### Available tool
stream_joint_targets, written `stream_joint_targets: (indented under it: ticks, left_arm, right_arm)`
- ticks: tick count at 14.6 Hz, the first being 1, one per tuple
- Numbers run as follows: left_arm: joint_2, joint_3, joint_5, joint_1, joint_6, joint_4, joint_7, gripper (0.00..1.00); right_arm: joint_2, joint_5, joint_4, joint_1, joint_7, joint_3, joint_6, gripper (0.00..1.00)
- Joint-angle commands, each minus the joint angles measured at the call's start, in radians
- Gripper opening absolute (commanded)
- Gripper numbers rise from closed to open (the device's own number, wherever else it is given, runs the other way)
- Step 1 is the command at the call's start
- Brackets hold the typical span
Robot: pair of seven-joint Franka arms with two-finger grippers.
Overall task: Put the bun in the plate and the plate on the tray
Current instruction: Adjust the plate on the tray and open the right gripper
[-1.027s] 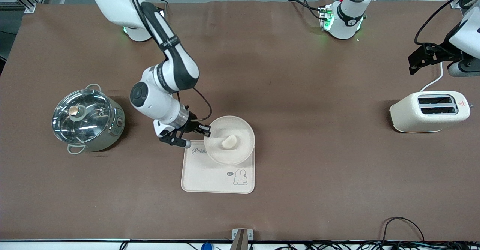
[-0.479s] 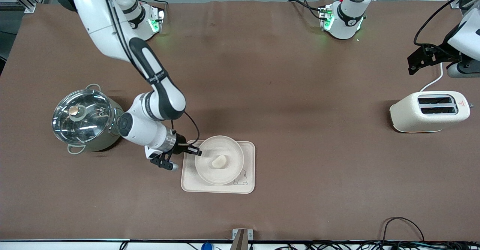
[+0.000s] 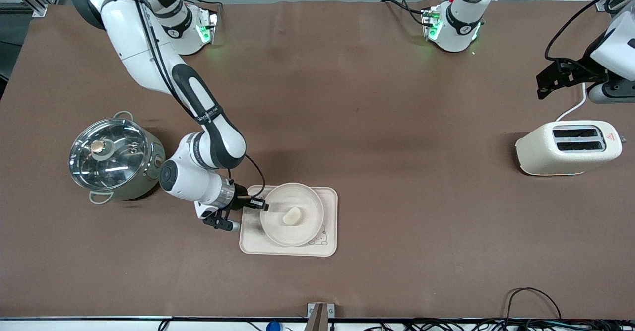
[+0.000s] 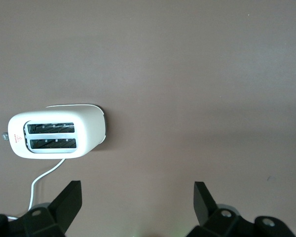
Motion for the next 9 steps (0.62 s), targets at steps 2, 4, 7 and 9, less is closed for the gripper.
stream_joint_targets:
  ticks: [2, 4, 7, 9]
  left_arm:
    - [0.007, 0.001, -0.016, -0.002, -0.002, 0.0, 0.011, 1.0]
    - [0.01, 0.001, -0.016, -0.002, 0.001, 0.0, 0.011, 1.0]
    - [0.02, 0.001, -0.016, -0.004, 0.013, 0.0, 0.011, 1.0]
    - [0.022, 0.001, -0.016, -0.004, 0.013, 0.0, 0.013, 1.0]
  right_arm:
    - [0.012, 0.016, 0.023, -0.017, -0.07, 0.011, -0.009, 0.0]
    - [0.017, 0.021, 0.023, -0.032, -0.099, 0.011, -0.011, 0.0]
    - [0.026, 0.021, 0.023, -0.034, -0.104, 0.011, -0.009, 0.0]
    - [0.027, 0.024, 0.023, -0.037, -0.104, 0.011, -0.009, 0.01]
